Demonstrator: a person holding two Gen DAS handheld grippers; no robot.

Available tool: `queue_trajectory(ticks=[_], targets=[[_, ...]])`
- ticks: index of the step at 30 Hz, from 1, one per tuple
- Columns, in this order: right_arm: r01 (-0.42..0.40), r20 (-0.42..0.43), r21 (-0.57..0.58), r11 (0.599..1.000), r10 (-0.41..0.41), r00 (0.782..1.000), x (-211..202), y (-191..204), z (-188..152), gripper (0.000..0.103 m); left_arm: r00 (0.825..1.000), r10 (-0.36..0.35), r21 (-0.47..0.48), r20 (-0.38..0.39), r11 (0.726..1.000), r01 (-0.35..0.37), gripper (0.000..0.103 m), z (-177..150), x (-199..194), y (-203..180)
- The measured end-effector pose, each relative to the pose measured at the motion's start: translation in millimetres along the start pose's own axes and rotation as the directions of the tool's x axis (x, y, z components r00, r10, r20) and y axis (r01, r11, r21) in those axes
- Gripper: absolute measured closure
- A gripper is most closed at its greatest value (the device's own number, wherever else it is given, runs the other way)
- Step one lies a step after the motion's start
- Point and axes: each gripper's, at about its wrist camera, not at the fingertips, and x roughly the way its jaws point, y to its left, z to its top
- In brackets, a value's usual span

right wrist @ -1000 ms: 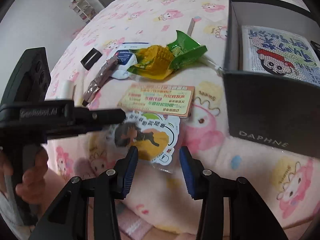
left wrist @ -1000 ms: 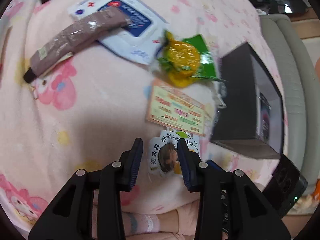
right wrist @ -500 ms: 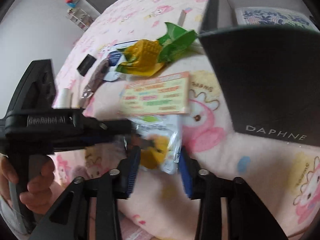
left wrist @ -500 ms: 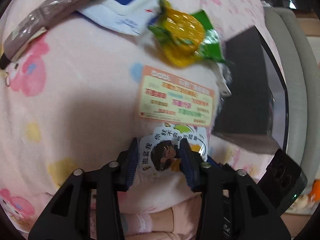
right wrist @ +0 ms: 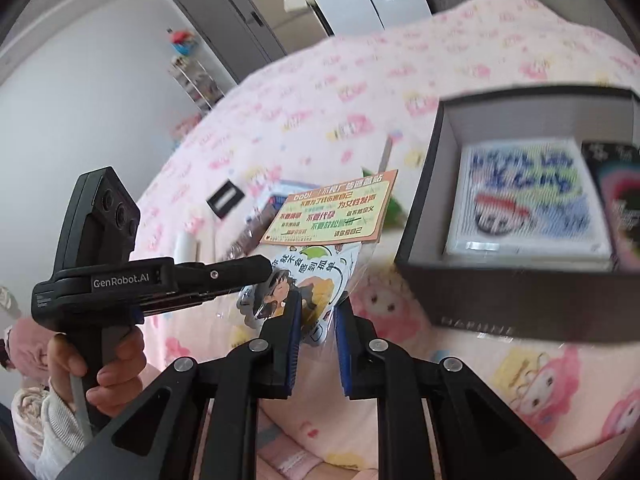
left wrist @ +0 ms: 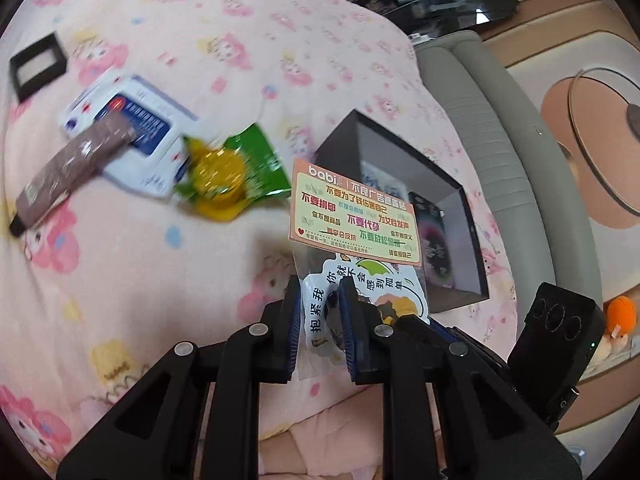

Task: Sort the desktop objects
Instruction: 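Carry the sticker bag into the black box and release it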

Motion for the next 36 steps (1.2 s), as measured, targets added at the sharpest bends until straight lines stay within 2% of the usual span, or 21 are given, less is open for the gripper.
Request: queue_trajectory(ticks=[5,8,14,17,20,22,24,28,32,36], targets=[[0.068,0.033,-0.036,0.997,-0.067,0.997,-21,-21,24,0.089,1.000,-0.018,0.061,-0.012,0.998,0.019,0.086,26,27,-37],[0.136,0.050,-0.042,0.990,-0.134,0.990,-37,-41,37,0.089,0.999,-0.017,0.092,-0.037,0.996,0.021,0.086,38,53,-59],[0.241,0.028,-0.023,0.970,-0.240,0.970,-36,-83,55,0.089,0.995,0.001,0.121,-0.097,0.993,0.011,0.086,63,108,-90],[0.279,-0.011,-0.020,0.960,-0.280,0.960,-28,-100,57,0.089,0.989,0.092,0.183,-0.116,0.981,-0.070,0.085,66,133,-103],[0.293,-0.051,-0.011,0.956,-0.293,0.955,-20,-114,54,0.088,0.973,0.217,0.268,-0.073,0.944,-0.190,0.085,59,145,-113],[0.298,-0.070,-0.003,0.955,-0.297,0.952,-15,-121,52,0.088,0.967,0.246,0.310,-0.066,0.926,-0.215,0.078,52,149,-114],[0.291,-0.066,0.010,0.957,-0.290,0.955,-13,-125,49,0.088,0.967,0.243,0.308,-0.076,0.928,-0.209,0.077,51,152,-109],[0.301,-0.066,0.011,0.954,-0.299,0.952,-10,-127,43,0.088,0.975,0.197,0.246,-0.105,0.955,-0.167,0.077,57,158,-90],[0.277,-0.063,0.011,0.961,-0.276,0.959,-11,-124,42,0.088,0.982,0.162,0.234,-0.095,0.963,-0.137,0.074,57,152,-87],[0.313,-0.061,0.022,0.949,-0.311,0.948,-12,-128,45,0.088,0.988,0.129,0.226,-0.082,0.968,-0.108,0.074,57,145,-86]])
